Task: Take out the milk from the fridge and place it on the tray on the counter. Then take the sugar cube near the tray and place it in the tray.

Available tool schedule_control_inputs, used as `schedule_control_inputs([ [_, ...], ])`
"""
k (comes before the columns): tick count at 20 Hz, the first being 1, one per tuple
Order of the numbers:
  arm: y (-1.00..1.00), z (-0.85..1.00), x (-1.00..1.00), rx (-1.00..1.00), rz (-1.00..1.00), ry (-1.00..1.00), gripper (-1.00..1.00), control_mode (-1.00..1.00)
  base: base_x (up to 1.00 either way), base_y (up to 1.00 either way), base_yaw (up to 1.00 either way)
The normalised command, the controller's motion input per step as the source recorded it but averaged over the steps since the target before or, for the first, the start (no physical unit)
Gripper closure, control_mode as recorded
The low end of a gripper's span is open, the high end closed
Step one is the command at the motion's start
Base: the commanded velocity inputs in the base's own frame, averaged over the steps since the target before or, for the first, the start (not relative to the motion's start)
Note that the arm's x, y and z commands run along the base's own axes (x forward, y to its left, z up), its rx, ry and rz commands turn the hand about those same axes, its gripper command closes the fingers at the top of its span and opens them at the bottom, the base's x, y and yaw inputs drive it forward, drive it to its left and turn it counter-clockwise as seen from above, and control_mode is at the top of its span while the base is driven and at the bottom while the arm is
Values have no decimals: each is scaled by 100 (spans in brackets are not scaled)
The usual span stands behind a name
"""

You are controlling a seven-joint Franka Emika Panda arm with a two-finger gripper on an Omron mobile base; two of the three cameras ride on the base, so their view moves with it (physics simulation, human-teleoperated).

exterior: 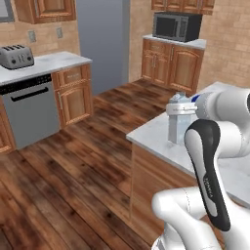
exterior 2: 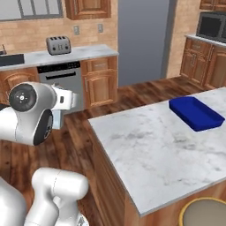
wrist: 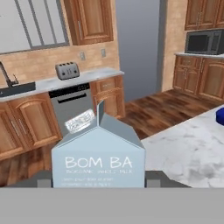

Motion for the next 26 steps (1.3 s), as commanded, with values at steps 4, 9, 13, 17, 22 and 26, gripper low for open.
schedule_control_inputs([
  [4, 0, 0, 0, 0, 0, 0, 100, 100, 49, 100, 37],
  [9, 0, 0, 0, 0, 0, 0, 100, 100, 4, 98, 61],
  [13, 0, 0, 0, 0, 0, 0, 100, 100, 49, 76, 63],
  [17, 0, 0, 0, 0, 0, 0, 100, 100, 100, -4, 52],
  [22, 0, 0, 0, 0, 0, 0, 100, 100, 100, -51, 35],
  [26, 0, 0, 0, 0, 0, 0, 100, 100, 100, -49, 15],
])
